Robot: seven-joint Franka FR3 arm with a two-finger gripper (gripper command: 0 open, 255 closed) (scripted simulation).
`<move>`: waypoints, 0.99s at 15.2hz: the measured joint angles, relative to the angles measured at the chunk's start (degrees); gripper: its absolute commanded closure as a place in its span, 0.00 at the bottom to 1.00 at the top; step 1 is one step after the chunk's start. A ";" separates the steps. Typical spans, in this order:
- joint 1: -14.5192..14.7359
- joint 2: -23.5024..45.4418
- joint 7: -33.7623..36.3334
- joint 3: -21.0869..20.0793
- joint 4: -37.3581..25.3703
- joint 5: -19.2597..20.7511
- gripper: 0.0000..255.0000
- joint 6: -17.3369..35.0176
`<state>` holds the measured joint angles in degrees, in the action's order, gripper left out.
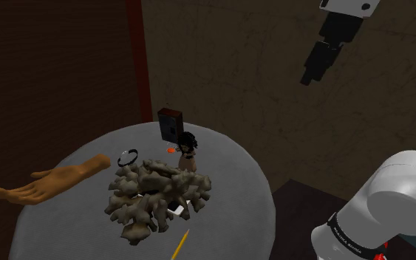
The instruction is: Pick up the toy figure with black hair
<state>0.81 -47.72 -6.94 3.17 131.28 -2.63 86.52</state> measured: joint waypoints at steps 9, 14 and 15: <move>2.30 7.13 7.74 -8.10 0.07 -3.99 0.00 6.09; 3.50 14.88 13.13 -13.53 -2.73 -5.61 0.00 10.29; 3.61 16.57 13.99 -14.43 -3.24 -5.68 0.00 11.29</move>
<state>4.43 -31.15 7.05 -11.26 128.04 -8.31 97.81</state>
